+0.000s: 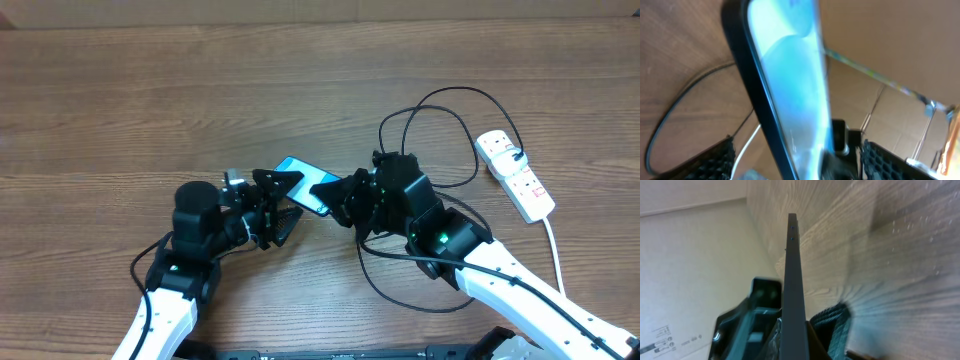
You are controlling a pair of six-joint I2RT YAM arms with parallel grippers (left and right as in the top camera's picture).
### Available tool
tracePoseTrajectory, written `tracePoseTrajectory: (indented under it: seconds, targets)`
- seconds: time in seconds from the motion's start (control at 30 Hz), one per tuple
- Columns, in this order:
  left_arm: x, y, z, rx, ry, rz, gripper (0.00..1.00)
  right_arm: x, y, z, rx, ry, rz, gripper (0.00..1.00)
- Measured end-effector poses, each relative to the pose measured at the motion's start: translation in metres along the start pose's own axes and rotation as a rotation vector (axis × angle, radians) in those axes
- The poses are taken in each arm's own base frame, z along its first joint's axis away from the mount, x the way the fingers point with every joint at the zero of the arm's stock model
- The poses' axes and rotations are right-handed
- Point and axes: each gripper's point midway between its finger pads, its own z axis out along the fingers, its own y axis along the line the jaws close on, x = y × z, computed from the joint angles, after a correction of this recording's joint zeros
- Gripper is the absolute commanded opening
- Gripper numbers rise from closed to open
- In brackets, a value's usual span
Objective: Plug charger to phone and switch on socket
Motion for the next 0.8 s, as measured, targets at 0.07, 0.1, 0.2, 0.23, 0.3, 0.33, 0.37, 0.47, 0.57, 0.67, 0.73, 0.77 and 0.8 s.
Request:
tracePoseTrajectory:
  seconds: [0.07, 0.1, 0.2, 0.23, 0.3, 0.33, 0.37, 0.47, 0.57, 0.67, 0.73, 0.77, 0.8]
  targets:
    - [-0.003, 0.009, 0.007, -0.031, -0.002, -0.066, 0.64, 0.007, -0.002, 0.002, 0.011, 0.013, 0.021, 0.04]
    - [-0.006, 0.013, 0.009, -0.041, -0.006, -0.091, 0.63, 0.007, -0.004, 0.002, 0.017, 0.014, 0.039, 0.04]
    - [-0.012, 0.018, 0.012, -0.058, -0.030, -0.137, 0.62, 0.007, -0.007, 0.002, 0.031, 0.009, 0.063, 0.04]
    - [-0.015, 0.019, 0.012, -0.057, -0.045, -0.144, 0.62, 0.007, -0.011, 0.002, 0.046, 0.010, 0.075, 0.04]
    - [-0.018, 0.017, 0.012, -0.047, -0.063, -0.141, 0.59, 0.007, -0.018, 0.001, 0.073, 0.008, 0.092, 0.04]
    - [-0.020, 0.016, 0.012, -0.044, -0.072, -0.144, 0.56, 0.007, -0.020, 0.001, 0.083, 0.009, 0.096, 0.04]
    - [-0.021, 0.016, 0.012, -0.042, -0.078, -0.152, 0.55, 0.007, -0.022, 0.001, 0.088, 0.008, 0.101, 0.04]
    - [-0.024, 0.014, 0.012, -0.034, -0.097, -0.172, 0.54, 0.007, -0.021, 0.001, 0.087, 0.008, 0.101, 0.04]
    - [-0.025, 0.011, 0.012, -0.022, -0.102, -0.177, 0.56, 0.009, -0.021, 0.001, 0.087, 0.015, 0.133, 0.05]
    - [-0.025, 0.011, 0.012, -0.021, -0.103, -0.188, 0.49, 0.012, -0.021, 0.001, 0.087, 0.033, 0.200, 0.10]
    - [-0.025, 0.011, 0.012, -0.020, -0.105, -0.202, 0.36, 0.012, -0.021, 0.001, 0.088, 0.035, 0.236, 0.13]
    - [-0.026, 0.011, 0.012, -0.018, -0.105, -0.205, 0.29, 0.014, -0.021, 0.001, 0.089, 0.041, 0.266, 0.13]
    - [-0.026, 0.009, 0.012, -0.011, -0.105, -0.203, 0.26, 0.015, -0.020, 0.001, 0.087, 0.047, 0.285, 0.12]
